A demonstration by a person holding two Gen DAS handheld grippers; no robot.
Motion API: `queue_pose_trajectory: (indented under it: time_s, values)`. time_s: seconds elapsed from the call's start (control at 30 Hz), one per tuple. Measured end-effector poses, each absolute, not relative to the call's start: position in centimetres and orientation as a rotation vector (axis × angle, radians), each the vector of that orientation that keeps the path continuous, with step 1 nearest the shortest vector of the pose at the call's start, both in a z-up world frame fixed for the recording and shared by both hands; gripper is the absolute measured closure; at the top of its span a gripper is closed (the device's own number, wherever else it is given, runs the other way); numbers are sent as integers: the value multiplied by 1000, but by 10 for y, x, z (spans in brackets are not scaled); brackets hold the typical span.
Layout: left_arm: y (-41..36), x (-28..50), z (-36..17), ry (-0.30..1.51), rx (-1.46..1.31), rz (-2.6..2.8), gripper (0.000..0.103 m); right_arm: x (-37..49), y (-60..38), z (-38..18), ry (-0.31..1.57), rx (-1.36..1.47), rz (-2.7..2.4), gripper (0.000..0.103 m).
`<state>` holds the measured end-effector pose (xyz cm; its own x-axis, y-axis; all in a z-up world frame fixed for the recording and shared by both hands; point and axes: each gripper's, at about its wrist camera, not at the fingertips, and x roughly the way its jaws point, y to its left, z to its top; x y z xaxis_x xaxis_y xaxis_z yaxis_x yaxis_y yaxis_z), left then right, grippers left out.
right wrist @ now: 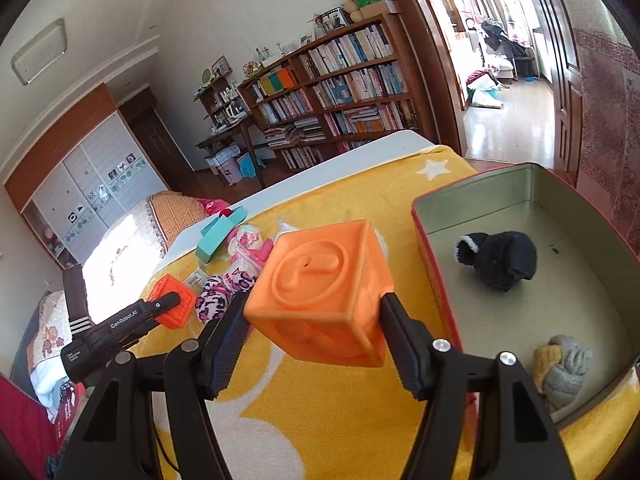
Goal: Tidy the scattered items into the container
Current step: 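Carry both orange cubes into the tin box and release them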
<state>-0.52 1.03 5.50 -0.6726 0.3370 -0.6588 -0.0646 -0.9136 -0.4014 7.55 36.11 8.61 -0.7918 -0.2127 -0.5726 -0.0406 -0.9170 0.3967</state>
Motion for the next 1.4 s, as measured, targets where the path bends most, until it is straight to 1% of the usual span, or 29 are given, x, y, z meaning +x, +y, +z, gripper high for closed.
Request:
queue_pose_trajectory:
  time_s: [0.3, 0.6, 0.7, 0.8, 0.93, 1.03, 1.07, 1.1, 1.13, 1.27, 1.4]
  values:
    - [95, 23, 98, -371, -1020, 2494, 46, 115, 448, 102, -724, 884, -3049, 34]
    - [200, 49, 115, -192, -983, 2310, 46, 125, 490, 98, -744, 866, -3127, 33]
    - [240, 57, 117, -128, -975, 2248, 46, 129, 496, 92, -733, 876, -3149, 33]
    - [272, 64, 118, -90, -972, 2192, 46, 137, 499, 95, -672, 846, -3184, 33]
    - [307, 73, 116, -90, -998, 2075, 45, 144, 501, 101, -605, 814, -3220, 33]
    - [322, 77, 116, -99, -1005, 2013, 43, 151, 511, 103, -656, 783, -3233, 33]
    - [325, 79, 116, -91, -1002, 2012, 38, 153, 514, 103, -680, 778, -3235, 33]
    - [327, 80, 116, -85, -998, 2018, 31, 155, 518, 102, -704, 774, -3236, 33]
    - [327, 81, 116, -84, -992, 2029, 29, 156, 521, 102, -729, 773, -3234, 33]
    - [317, 77, 113, -99, -1006, 2050, 29, 159, 532, 98, -824, 787, -3207, 33]
    - [299, 71, 110, -128, -1033, 2075, 29, 156, 531, 95, -859, 807, -3178, 33]
